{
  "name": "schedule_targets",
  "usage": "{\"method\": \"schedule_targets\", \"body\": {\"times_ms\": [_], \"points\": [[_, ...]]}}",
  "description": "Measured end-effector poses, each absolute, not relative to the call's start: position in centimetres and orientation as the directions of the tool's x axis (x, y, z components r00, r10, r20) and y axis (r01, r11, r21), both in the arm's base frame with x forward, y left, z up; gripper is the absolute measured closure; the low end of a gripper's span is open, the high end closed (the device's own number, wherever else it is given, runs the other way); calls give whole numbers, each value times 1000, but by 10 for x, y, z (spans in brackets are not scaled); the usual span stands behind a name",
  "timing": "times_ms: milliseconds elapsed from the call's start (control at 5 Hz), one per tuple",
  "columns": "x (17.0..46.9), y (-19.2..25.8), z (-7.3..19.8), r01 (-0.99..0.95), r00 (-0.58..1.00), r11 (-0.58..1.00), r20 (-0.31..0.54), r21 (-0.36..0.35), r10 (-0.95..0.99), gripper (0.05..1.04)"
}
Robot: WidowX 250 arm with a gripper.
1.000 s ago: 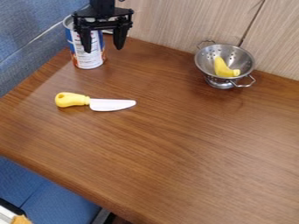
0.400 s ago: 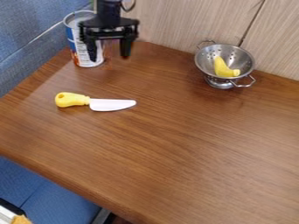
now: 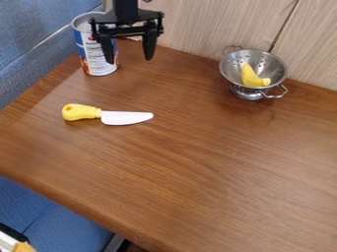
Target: Push the can to the top left corner of the table
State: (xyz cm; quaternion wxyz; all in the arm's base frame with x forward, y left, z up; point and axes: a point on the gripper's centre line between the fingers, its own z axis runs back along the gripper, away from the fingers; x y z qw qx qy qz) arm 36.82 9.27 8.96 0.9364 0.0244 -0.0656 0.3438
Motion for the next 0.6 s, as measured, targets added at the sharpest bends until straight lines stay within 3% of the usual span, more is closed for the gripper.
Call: {"method": "schedule_targets", "body": {"times_ms": [200,600], "points": [[371,85,101,-621,770,782,143,-63,623,83],[374,81,104,-587,792,805,146,-82,592,83]]}}
